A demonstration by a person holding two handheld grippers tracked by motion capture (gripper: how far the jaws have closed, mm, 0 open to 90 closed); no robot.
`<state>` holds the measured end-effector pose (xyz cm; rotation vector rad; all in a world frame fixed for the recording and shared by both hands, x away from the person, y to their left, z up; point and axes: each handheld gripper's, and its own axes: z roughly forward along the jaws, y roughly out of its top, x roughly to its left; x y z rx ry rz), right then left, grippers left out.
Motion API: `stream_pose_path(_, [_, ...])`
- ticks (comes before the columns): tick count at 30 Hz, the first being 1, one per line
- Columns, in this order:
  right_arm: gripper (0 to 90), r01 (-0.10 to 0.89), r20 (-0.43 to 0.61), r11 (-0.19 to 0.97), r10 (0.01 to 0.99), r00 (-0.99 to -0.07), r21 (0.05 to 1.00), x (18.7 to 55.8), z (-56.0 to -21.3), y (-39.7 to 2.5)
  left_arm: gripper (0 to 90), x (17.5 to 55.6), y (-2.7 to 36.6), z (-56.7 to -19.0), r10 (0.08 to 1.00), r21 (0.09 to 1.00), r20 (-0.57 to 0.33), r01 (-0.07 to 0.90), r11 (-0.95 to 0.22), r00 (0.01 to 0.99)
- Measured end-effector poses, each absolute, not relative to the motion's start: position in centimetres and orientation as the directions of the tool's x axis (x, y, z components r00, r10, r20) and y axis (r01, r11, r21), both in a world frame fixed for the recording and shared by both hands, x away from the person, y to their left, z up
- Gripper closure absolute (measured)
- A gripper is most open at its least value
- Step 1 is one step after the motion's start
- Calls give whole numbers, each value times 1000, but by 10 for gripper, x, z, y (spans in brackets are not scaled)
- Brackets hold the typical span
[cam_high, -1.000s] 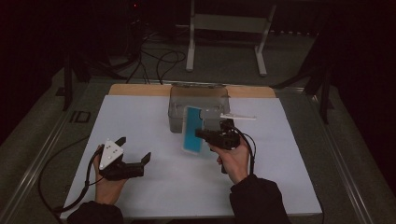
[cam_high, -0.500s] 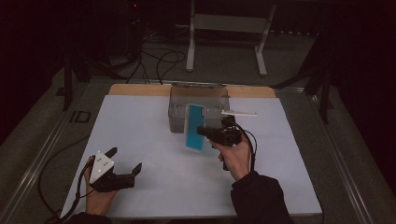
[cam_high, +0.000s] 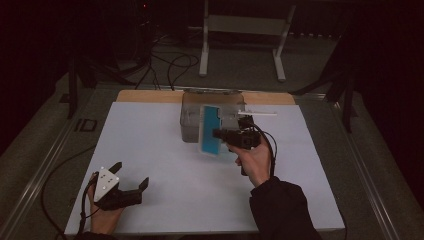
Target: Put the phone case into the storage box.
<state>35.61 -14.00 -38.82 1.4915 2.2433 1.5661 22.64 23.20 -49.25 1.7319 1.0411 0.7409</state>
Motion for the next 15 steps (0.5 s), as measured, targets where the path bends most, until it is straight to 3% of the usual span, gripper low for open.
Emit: stream_pose_path(15, [817, 681, 406, 107, 732, -547, 725, 374, -369, -132, 3, 228, 229, -496, 902, 931, 45, 310, -194, 430])
